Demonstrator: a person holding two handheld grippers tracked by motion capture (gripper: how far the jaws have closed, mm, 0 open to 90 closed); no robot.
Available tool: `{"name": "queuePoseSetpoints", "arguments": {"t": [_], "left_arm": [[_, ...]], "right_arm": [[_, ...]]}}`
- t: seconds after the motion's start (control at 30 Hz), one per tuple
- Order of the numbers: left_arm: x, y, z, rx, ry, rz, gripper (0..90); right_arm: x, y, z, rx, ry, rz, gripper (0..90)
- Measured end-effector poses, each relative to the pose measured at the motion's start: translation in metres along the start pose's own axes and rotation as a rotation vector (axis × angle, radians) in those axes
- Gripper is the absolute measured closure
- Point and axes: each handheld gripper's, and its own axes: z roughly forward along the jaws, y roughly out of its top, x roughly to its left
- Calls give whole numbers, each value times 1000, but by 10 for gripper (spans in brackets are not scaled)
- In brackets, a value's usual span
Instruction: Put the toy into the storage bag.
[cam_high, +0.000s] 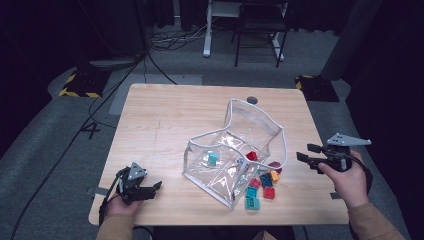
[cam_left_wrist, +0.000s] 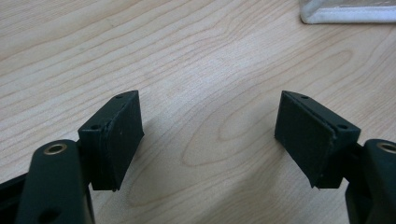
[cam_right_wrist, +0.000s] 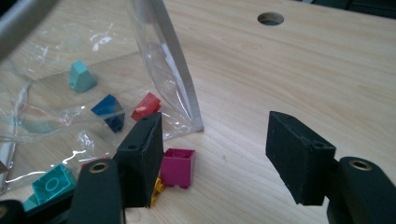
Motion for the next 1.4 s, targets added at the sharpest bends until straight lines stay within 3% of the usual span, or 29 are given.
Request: {"name": "queuePoseSetpoints", "arguments": {"t": [0.4,0.9,1.4], "left_arm": [[0,0,0,0,0,0,238],[0,0,0,0,0,0,237],[0,0,0,0,0,1,238]], "right_arm": [[4,-27,39,57,26,7,368],[22,-39,84,119,57,-36,376],[13,-48,104,190,21,-27,569]]}}
